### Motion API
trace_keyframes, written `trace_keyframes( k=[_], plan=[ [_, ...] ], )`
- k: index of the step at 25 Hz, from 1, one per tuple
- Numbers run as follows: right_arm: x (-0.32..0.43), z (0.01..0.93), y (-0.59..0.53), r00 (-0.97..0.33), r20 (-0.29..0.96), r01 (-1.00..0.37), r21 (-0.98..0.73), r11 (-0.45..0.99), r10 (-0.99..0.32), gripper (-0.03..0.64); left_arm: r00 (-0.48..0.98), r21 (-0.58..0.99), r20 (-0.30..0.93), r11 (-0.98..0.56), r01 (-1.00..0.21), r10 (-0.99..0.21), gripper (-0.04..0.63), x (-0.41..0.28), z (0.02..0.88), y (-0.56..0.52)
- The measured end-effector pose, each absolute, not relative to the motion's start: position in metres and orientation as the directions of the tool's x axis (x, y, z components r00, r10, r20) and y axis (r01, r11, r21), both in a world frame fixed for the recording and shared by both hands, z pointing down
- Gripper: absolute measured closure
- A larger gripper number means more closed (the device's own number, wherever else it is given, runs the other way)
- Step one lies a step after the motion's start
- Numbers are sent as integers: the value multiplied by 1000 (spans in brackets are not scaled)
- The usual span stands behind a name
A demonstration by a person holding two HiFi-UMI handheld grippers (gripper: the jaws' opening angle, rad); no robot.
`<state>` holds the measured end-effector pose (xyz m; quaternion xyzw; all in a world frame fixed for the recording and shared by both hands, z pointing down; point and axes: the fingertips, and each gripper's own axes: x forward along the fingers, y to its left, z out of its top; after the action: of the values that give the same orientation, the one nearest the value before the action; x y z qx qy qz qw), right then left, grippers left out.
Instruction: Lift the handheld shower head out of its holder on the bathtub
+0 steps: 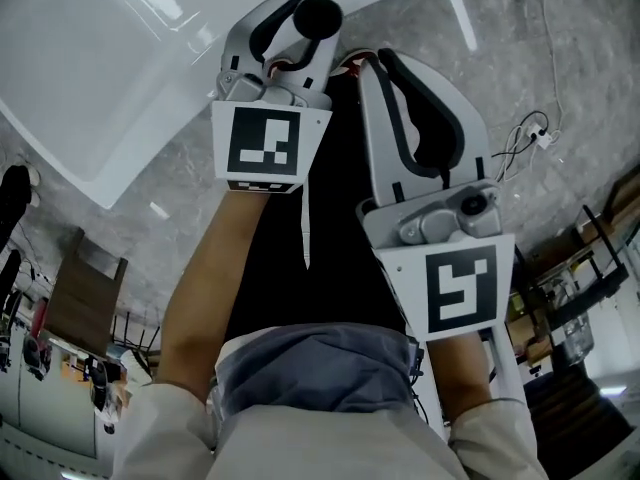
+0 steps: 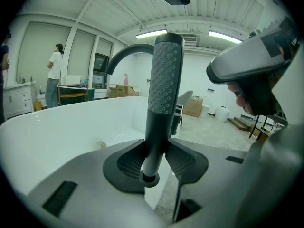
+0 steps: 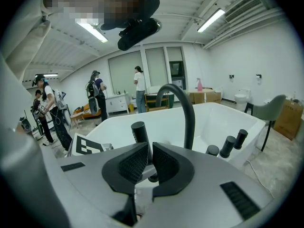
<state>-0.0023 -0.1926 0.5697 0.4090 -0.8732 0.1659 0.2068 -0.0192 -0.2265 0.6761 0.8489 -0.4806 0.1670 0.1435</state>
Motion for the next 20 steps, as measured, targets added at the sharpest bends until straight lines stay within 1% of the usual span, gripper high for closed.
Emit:
trace_keyframes(
  k=[6,20],
  plan=[
    [-3,549,-196,-569,479,-792,-102,602,-668,592,473,108,419,-475,-873,-775,455,-28,660,-224],
    [-12,492,-188,-573,434,-795,-87,601,-695,592,488,117,396,-485,-867,-778,456,-29,604,-209]
  ],
)
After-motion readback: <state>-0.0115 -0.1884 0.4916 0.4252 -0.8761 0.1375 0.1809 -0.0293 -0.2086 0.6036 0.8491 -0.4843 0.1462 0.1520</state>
